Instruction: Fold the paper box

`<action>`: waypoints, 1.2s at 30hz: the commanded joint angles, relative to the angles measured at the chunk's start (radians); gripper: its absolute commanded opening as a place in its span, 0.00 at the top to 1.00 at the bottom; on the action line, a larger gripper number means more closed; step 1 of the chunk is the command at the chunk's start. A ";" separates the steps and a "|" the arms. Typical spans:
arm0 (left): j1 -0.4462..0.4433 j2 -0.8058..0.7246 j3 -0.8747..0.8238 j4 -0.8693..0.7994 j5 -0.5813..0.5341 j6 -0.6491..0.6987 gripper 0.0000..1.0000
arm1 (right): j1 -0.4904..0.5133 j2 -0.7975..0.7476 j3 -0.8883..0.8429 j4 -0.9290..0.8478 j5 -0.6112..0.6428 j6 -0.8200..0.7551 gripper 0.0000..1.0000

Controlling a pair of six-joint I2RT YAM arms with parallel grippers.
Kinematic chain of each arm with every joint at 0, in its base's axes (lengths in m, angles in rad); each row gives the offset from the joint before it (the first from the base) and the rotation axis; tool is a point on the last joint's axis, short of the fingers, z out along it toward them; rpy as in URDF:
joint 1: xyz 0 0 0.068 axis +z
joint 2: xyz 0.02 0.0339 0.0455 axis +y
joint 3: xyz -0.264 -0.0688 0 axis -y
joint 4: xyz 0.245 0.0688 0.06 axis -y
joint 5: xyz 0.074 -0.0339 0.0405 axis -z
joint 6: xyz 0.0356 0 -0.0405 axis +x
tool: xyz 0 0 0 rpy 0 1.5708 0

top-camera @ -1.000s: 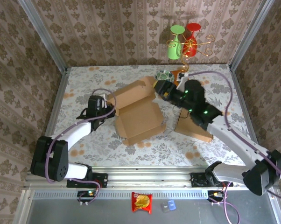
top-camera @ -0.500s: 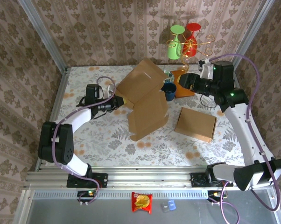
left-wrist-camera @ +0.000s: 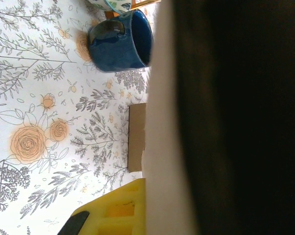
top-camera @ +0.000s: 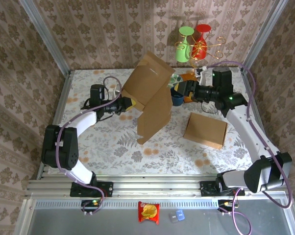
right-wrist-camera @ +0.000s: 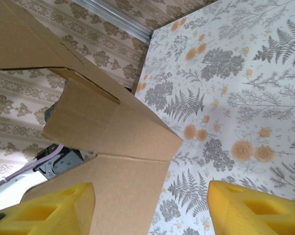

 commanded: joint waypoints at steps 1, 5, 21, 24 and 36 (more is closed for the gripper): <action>-0.013 0.020 0.032 0.015 0.039 -0.014 1.00 | 0.018 0.030 0.041 0.073 -0.034 0.036 0.36; -0.023 0.036 0.044 0.017 0.040 -0.015 1.00 | 0.037 0.083 0.073 0.087 -0.021 0.043 0.37; -0.044 0.064 0.067 0.029 0.040 -0.030 1.00 | 0.071 0.167 0.126 0.109 0.008 0.049 0.39; -0.032 0.062 0.062 0.025 0.037 -0.035 1.00 | 0.057 0.118 0.143 0.044 0.028 -0.004 0.39; -0.006 0.085 0.135 -0.147 0.145 0.097 1.00 | -0.134 -0.002 0.254 -0.023 -0.160 -0.067 0.36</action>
